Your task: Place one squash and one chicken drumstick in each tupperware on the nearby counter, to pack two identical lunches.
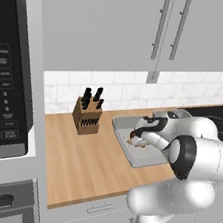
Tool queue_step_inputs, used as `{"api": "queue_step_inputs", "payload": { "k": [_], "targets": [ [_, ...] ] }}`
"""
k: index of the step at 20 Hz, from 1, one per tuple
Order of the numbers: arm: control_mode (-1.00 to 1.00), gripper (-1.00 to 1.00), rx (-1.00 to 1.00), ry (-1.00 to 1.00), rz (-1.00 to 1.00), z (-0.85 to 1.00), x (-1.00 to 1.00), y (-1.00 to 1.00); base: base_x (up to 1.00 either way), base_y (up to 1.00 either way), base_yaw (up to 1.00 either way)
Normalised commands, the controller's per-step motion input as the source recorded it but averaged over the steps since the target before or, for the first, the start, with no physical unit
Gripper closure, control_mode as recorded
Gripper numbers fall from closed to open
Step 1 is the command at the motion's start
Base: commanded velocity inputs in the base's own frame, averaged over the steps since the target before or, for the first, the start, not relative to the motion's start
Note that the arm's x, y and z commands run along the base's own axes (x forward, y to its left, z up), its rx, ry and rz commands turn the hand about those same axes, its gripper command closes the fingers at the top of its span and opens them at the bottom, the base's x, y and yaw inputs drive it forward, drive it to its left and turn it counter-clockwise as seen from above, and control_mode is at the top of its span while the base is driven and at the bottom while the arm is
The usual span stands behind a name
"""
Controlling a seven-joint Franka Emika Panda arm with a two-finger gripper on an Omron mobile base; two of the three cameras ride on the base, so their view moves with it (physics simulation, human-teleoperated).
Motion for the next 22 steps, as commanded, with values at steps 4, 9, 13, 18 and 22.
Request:
{"api": "queue_step_inputs", "payload": {
  "k": [4,9,13,18,22],
  "targets": [
    [-1.00,-1.00,0.00,-0.01,0.00,0.21,-0.17,0.00,0.00,0.00,0.00],
    [-1.00,-1.00,0.00,-0.08,0.00,0.60,-0.56,0.00,0.00,0.00,0.00],
    [-1.00,-1.00,0.00,-0.15,0.00,0.98,-0.96,0.00,0.00,0.00,0.00],
    [-1.00,-1.00,0.00,-0.10,-0.01,0.84,-1.00,0.06,0.00,0.00,0.00],
    [-1.00,-1.00,-0.06,-0.03,-0.04,0.57,-0.98,0.15,0.00,0.00,0.00]
  ]
}}
